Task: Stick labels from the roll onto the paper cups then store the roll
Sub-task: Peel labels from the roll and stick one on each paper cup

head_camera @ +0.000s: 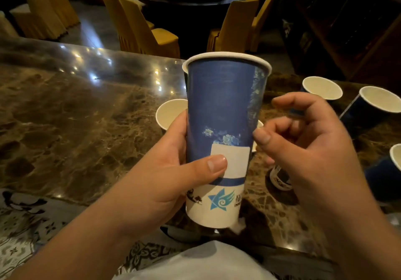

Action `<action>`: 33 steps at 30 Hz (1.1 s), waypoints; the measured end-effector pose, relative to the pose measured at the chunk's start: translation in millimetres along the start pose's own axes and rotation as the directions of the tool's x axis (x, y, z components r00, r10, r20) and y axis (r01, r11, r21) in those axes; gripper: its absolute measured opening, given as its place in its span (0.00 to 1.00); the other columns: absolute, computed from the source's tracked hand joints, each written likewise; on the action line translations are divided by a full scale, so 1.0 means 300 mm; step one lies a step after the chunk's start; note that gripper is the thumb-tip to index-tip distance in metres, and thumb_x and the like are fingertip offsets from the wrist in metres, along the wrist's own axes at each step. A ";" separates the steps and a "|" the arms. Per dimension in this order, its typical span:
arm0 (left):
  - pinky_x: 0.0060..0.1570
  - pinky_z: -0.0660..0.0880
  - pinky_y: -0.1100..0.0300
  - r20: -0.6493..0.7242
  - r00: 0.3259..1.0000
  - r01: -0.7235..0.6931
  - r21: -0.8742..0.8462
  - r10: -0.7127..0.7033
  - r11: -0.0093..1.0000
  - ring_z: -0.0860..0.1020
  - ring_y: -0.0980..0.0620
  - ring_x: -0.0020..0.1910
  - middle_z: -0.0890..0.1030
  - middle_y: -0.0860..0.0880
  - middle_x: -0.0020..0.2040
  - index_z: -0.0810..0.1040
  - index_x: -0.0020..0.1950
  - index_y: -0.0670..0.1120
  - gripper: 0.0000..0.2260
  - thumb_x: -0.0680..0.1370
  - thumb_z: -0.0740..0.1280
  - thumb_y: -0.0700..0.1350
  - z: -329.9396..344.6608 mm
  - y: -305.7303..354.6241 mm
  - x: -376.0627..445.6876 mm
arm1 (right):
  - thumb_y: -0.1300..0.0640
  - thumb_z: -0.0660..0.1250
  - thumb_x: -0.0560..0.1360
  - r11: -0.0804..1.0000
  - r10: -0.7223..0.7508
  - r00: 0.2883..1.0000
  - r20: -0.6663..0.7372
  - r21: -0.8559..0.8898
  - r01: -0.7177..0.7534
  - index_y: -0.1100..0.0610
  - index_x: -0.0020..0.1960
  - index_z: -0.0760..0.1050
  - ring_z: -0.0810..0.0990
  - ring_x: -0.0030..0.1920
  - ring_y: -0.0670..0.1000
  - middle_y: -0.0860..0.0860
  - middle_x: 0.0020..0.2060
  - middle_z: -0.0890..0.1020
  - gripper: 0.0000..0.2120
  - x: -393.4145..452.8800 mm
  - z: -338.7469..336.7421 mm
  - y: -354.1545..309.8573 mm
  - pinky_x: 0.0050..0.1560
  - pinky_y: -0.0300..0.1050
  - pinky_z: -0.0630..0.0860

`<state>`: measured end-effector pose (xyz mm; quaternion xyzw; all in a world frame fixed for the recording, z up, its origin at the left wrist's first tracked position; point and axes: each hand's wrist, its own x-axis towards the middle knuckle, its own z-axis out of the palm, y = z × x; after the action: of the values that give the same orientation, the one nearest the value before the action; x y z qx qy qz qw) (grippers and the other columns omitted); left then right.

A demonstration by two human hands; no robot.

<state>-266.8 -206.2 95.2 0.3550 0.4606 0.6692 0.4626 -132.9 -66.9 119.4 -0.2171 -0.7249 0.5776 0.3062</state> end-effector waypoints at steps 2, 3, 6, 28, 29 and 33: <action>0.57 0.77 0.53 0.031 0.999 -0.003 -0.011 0.004 1.000 0.78 0.42 0.64 0.79 0.43 0.65 0.66 0.72 0.54 0.30 0.72 0.68 0.40 0.009 0.001 0.005 | 0.45 0.76 0.60 0.995 0.060 0.991 0.118 0.073 -0.069 0.42 0.55 0.76 0.84 0.49 0.47 0.45 0.49 0.84 0.25 0.014 -0.019 0.002 0.36 0.39 0.79; 0.57 0.77 0.54 0.033 0.999 -0.012 -0.009 0.012 1.000 0.78 0.42 0.64 0.79 0.43 0.65 0.65 0.73 0.54 0.30 0.72 0.68 0.40 0.012 0.000 0.011 | 0.45 0.76 0.59 0.990 0.088 0.981 0.173 0.091 -0.105 0.42 0.56 0.77 0.84 0.52 0.47 0.43 0.52 0.84 0.26 0.018 -0.023 0.002 0.37 0.40 0.80; 0.57 0.76 0.54 0.060 0.998 0.001 0.018 -0.002 1.000 0.77 0.43 0.64 0.78 0.44 0.65 0.65 0.72 0.56 0.31 0.72 0.68 0.41 0.013 0.012 0.032 | 0.50 0.80 0.57 0.995 0.068 0.980 0.185 0.057 -0.079 0.42 0.58 0.75 0.83 0.53 0.45 0.41 0.53 0.84 0.30 0.029 -0.030 -0.003 0.42 0.39 0.81; 0.56 0.75 0.61 0.102 0.986 -0.145 0.917 0.132 0.373 0.74 0.53 0.61 0.74 0.52 0.64 0.66 0.73 0.48 0.36 0.70 0.76 0.54 -0.061 0.343 0.705 | 0.44 0.75 0.67 0.810 -0.152 0.986 0.068 -0.564 0.164 0.48 0.75 0.60 0.76 0.60 0.46 0.47 0.69 0.72 0.41 0.528 -0.234 -0.075 0.55 0.43 0.77; 0.53 0.75 0.60 0.109 0.989 -0.137 0.932 0.101 0.334 0.75 0.52 0.59 0.75 0.52 0.61 0.68 0.71 0.48 0.33 0.70 0.76 0.54 -0.071 0.319 0.740 | 0.45 0.74 0.68 0.738 -0.141 0.986 0.095 -0.654 0.168 0.50 0.74 0.61 0.75 0.61 0.46 0.48 0.69 0.72 0.39 0.567 -0.241 -0.067 0.53 0.38 0.75; 0.61 0.72 0.55 0.085 0.996 -0.083 0.980 -0.005 0.181 0.74 0.48 0.60 0.75 0.48 0.64 0.67 0.72 0.46 0.33 0.70 0.75 0.52 -0.092 0.208 0.864 | 0.46 0.75 0.69 0.507 0.027 0.982 0.186 -0.849 0.147 0.52 0.73 0.63 0.75 0.63 0.52 0.52 0.67 0.74 0.38 0.701 -0.243 0.005 0.55 0.42 0.75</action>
<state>-392.8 21.8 157.7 0.6031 0.7566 0.2186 0.1267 -233.3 125.4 169.2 -0.2631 -0.9466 0.1481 0.1131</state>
